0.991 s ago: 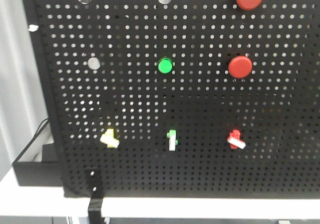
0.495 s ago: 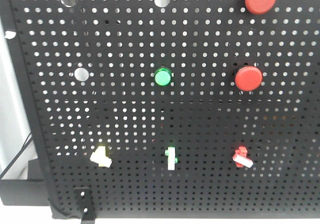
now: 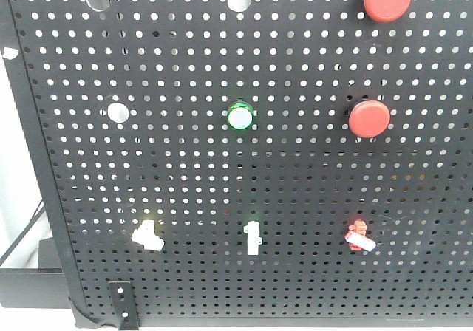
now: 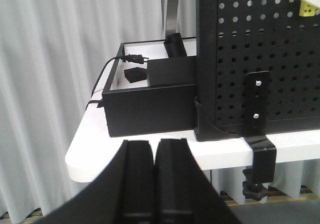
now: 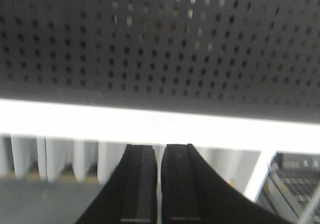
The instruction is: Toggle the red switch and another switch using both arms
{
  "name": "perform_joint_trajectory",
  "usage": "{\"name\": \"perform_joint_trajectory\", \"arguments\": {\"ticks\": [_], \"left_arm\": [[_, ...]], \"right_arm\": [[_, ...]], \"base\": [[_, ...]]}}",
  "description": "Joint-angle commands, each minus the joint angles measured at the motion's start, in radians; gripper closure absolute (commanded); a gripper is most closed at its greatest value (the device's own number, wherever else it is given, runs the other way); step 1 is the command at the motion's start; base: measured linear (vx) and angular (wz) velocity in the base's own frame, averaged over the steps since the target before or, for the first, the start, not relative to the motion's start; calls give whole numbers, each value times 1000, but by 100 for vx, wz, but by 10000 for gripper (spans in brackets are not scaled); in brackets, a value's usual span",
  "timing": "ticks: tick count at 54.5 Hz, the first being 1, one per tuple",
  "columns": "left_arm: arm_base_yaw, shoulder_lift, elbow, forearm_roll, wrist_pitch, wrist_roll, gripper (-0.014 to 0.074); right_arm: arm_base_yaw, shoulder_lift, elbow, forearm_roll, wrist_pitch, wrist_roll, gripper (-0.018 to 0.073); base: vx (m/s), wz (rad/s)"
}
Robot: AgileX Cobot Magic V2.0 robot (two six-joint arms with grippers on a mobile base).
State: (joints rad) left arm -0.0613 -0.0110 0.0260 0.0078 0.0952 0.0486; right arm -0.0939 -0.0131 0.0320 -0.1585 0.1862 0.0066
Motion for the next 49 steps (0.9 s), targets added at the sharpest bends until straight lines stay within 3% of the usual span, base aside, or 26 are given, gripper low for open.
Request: {"name": "perform_joint_trajectory", "arguments": {"ticks": [1, 7, 17, 28, 38, 49], "left_arm": [[1, -18, 20, -1, -90, -3, 594], [1, -18, 11, -2, -137, -3, 594], [1, -18, 11, -8, -200, -3, 594], [1, -18, 11, -8, -363, -4, 594], [1, -18, 11, -8, -437, -4, 594], [1, -18, 7, -8, -466, -95, 594]], "right_arm": [[1, -10, 4, 38, -186, 89, 405], [1, -10, 4, 114, -277, 169, 405], [1, -10, 4, 125, -376, 170, 405], [1, -10, 4, 132, -471, 169, 405], [1, -10, 3, 212, -570, 169, 405], [1, -9, 1, 315, -753, 173, 405]], "base": [[0, 0], [0, 0], [0, 0], [0, 0], [0, 0], [0, 0]]}}
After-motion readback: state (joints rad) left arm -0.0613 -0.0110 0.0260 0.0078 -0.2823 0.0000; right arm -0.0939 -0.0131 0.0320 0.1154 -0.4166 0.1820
